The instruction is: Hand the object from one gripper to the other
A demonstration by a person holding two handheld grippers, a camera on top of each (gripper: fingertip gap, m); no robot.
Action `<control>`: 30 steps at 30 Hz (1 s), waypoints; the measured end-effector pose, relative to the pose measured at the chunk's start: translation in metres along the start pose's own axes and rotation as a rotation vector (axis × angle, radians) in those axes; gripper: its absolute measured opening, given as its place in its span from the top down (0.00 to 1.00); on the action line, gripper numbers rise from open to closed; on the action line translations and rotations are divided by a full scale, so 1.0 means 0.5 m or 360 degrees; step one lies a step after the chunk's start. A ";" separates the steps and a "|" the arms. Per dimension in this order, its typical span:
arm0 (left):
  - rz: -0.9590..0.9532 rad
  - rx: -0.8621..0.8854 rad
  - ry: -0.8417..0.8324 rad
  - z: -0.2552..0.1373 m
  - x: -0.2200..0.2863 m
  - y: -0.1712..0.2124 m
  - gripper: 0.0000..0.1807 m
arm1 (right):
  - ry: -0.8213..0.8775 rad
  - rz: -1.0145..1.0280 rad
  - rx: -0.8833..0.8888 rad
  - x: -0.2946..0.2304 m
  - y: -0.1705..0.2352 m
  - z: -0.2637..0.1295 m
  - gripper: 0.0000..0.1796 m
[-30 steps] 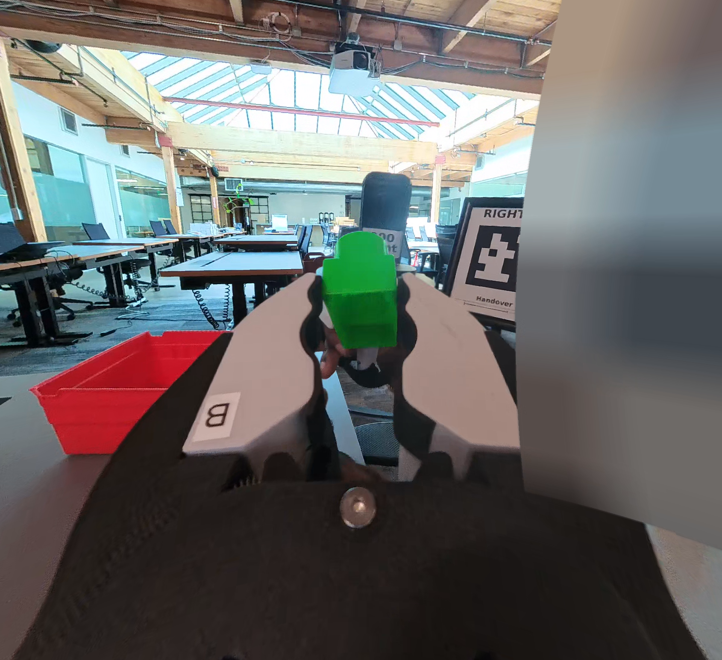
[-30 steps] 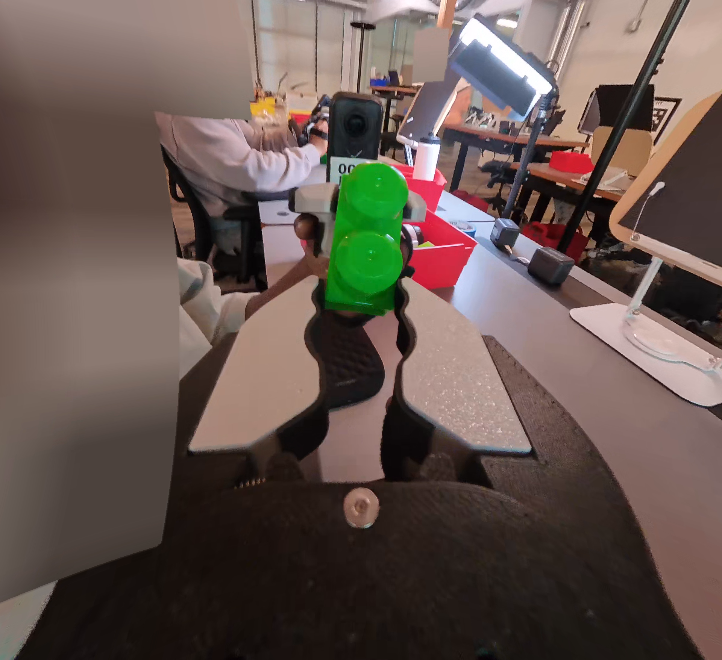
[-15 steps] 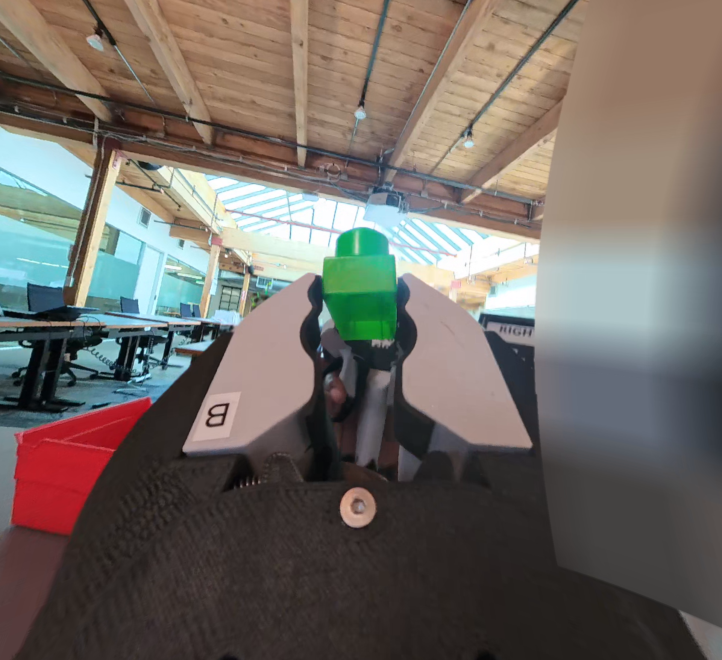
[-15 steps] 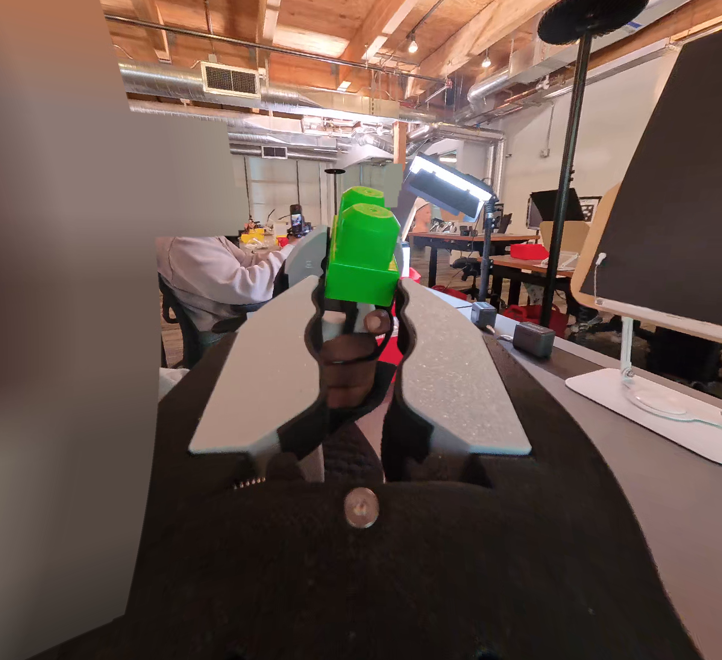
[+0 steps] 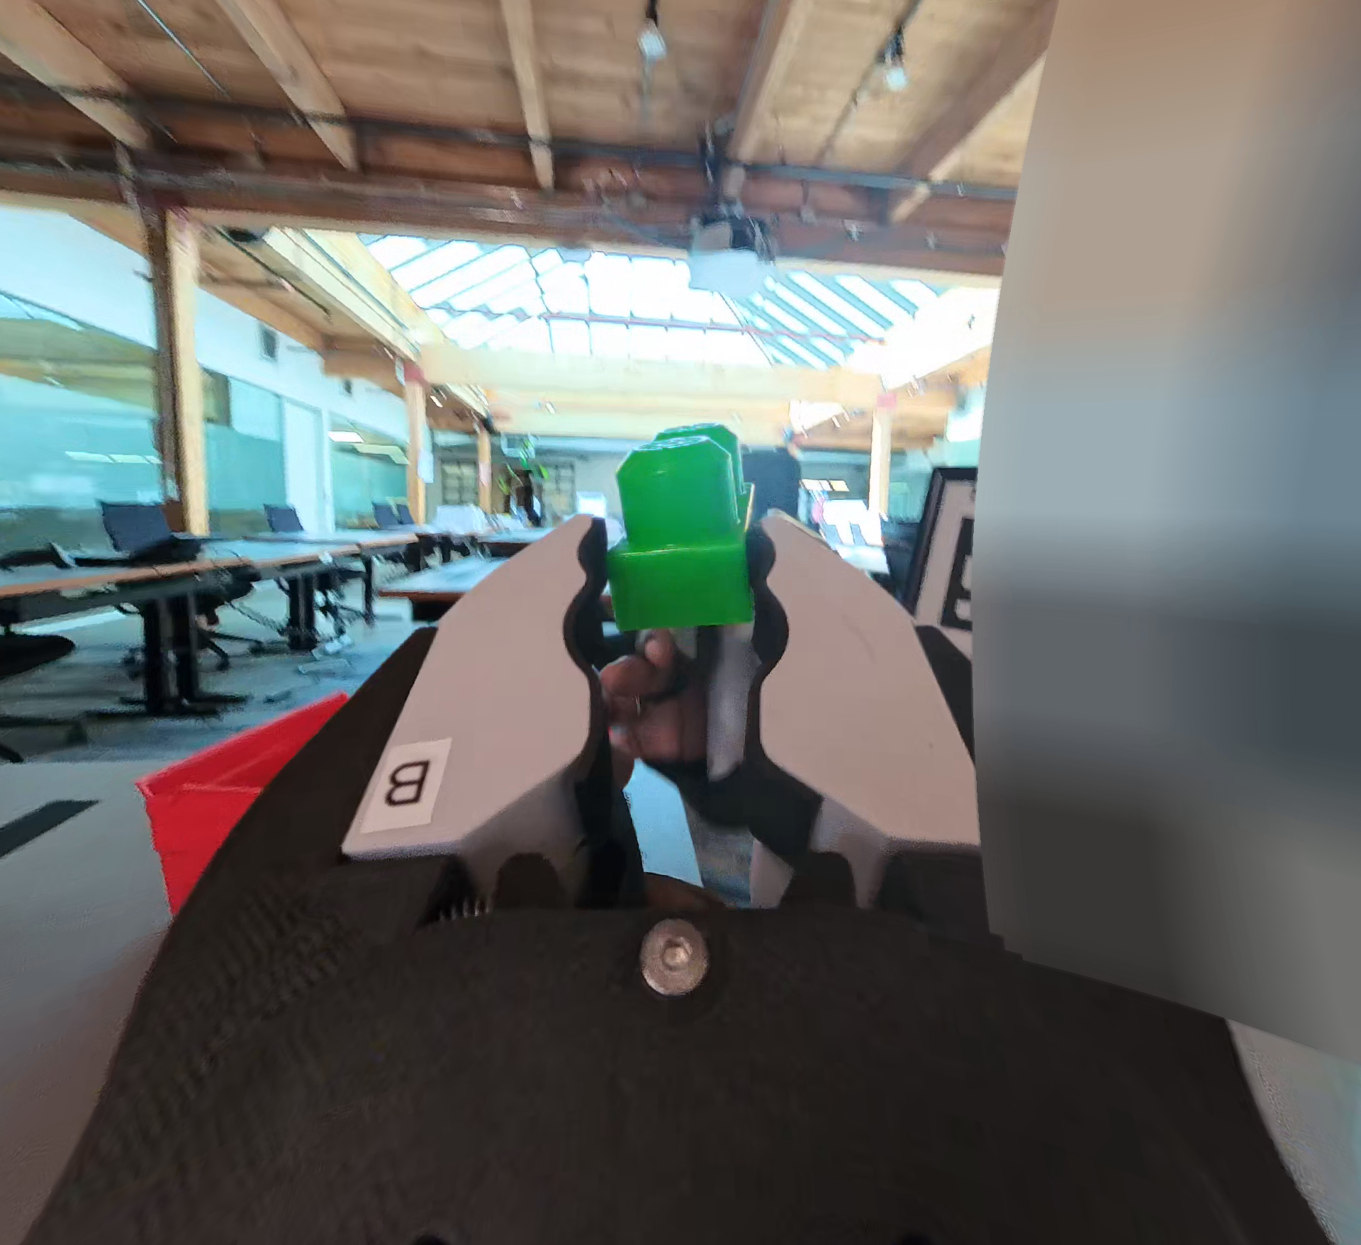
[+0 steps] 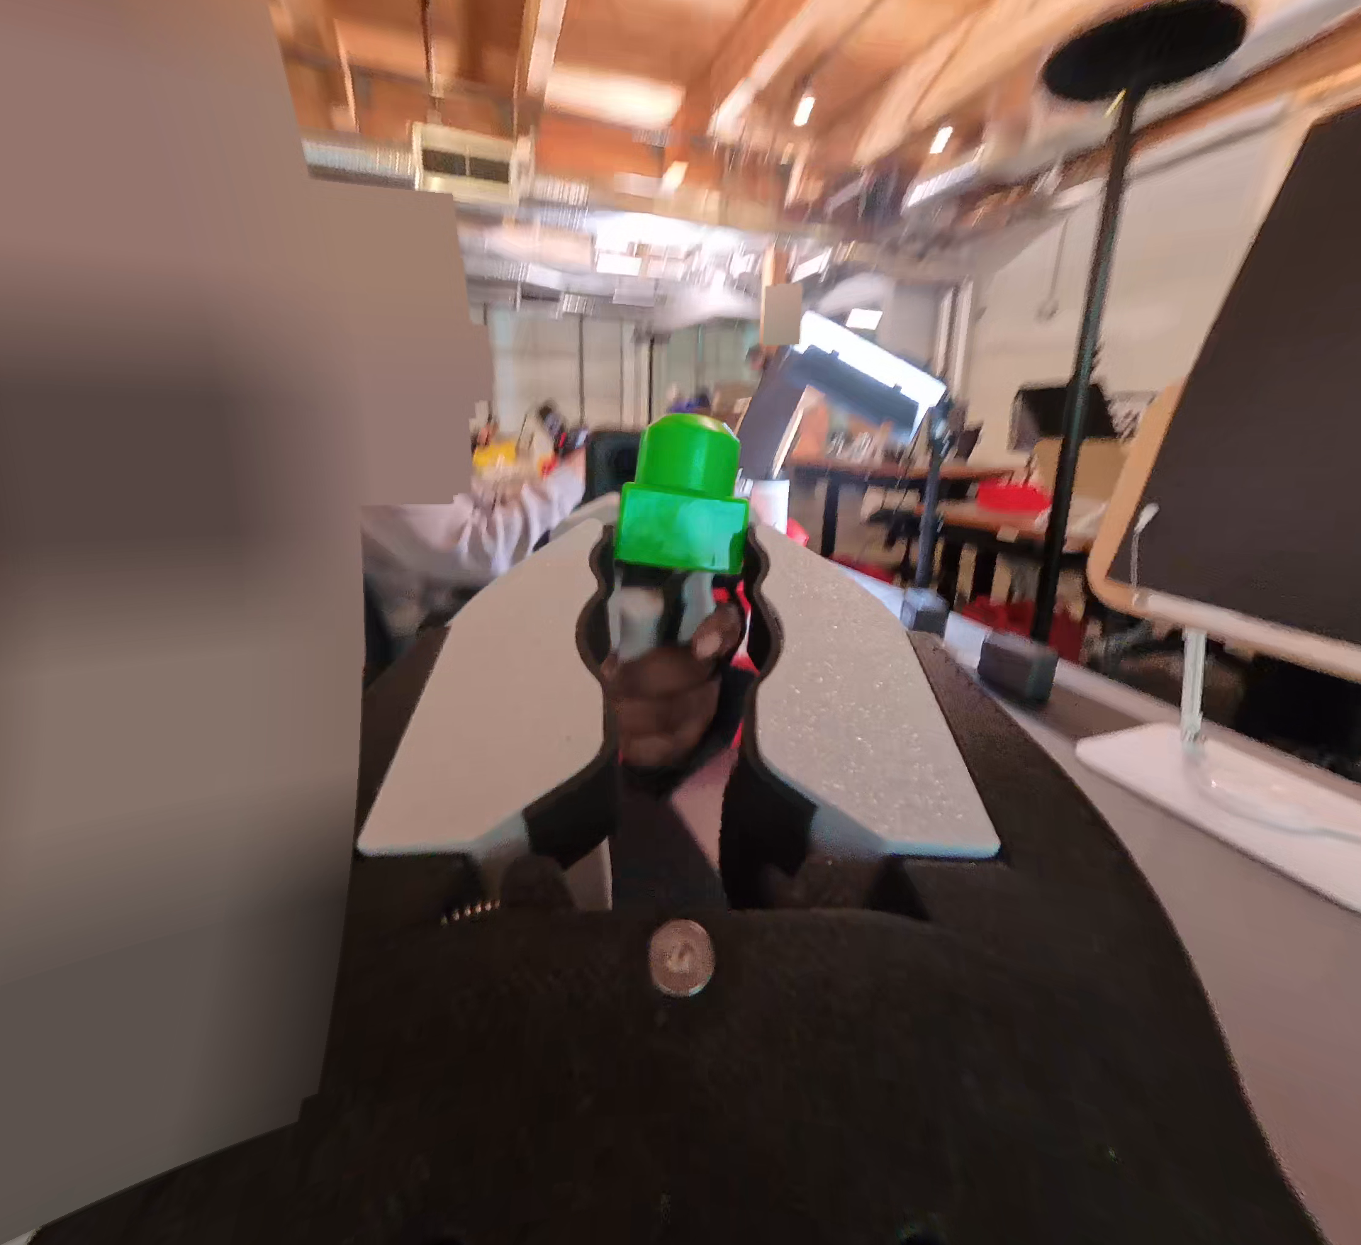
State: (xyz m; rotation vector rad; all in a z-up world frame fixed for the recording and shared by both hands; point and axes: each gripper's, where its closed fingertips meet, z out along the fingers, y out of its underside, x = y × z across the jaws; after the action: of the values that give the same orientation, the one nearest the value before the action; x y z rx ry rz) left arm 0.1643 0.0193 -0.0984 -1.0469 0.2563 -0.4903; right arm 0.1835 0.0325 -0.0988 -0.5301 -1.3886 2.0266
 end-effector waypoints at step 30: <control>0.0079 -0.0379 0.0122 0.012 0.021 0.084 0.73 | -0.0008 0.0022 -0.0047 0.005 0.016 0.009 0.80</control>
State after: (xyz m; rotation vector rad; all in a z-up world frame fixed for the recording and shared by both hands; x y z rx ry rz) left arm 0.1871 0.0357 -0.1317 -1.2519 0.4154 -0.4632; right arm 0.1766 0.0292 -0.1048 -0.5492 -1.4234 2.0226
